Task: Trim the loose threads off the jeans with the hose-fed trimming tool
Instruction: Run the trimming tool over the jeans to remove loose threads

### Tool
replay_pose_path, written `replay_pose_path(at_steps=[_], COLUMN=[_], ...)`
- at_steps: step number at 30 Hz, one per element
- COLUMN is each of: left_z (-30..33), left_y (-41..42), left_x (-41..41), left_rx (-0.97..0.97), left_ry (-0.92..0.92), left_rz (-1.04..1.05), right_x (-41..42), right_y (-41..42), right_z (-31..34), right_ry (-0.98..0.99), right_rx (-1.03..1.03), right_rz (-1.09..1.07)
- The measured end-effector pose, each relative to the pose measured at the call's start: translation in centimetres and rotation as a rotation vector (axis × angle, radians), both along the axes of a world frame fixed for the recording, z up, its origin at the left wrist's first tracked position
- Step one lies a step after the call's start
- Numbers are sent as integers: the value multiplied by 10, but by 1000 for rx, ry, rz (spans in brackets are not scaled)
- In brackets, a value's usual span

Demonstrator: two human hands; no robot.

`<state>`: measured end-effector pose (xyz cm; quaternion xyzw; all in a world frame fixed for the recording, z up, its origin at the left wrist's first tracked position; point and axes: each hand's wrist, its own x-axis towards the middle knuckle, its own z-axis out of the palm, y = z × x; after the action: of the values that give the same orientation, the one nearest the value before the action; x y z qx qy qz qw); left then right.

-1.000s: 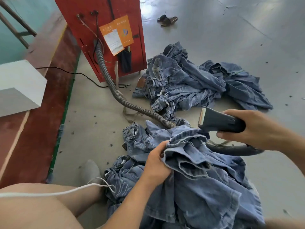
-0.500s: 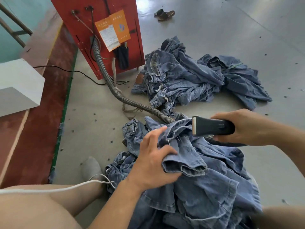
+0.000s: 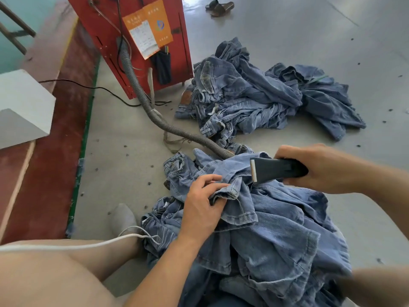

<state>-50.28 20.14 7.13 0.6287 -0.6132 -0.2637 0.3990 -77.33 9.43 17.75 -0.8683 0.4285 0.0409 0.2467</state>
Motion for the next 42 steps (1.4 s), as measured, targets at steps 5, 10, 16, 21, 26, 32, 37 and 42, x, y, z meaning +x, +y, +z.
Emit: replay_pose_path(at_steps=[5,10,16,21,26,32,37,42], left_z=[-1,-5,1,-1,15,28,30,23], left_y=[-3,-2,-7,-9,-10,-36,-50,-64], left_x=[-3,-11,-11,-19,-13,4,-11,-17], left_rx=[24,49,32,111,444,301,111,294], left_ry=[59,29,99,144,639,68,133,284], left_rz=[9,-38,63,29,-307,-396,-2,208], right_x=[18,43,16,40,33,8,9,24], right_y=[16,29,13,33,17,6,11,26], right_z=[7,5,20,8,16,17,21,20], right_ry=[-17,-80,-63,-20,-232,-210,-221,-259], right_rx=[-51,-109,-120,-48,-159,-123,-149,-107], right_rz=[95,160,11,110,-117,-251,-230,-155])
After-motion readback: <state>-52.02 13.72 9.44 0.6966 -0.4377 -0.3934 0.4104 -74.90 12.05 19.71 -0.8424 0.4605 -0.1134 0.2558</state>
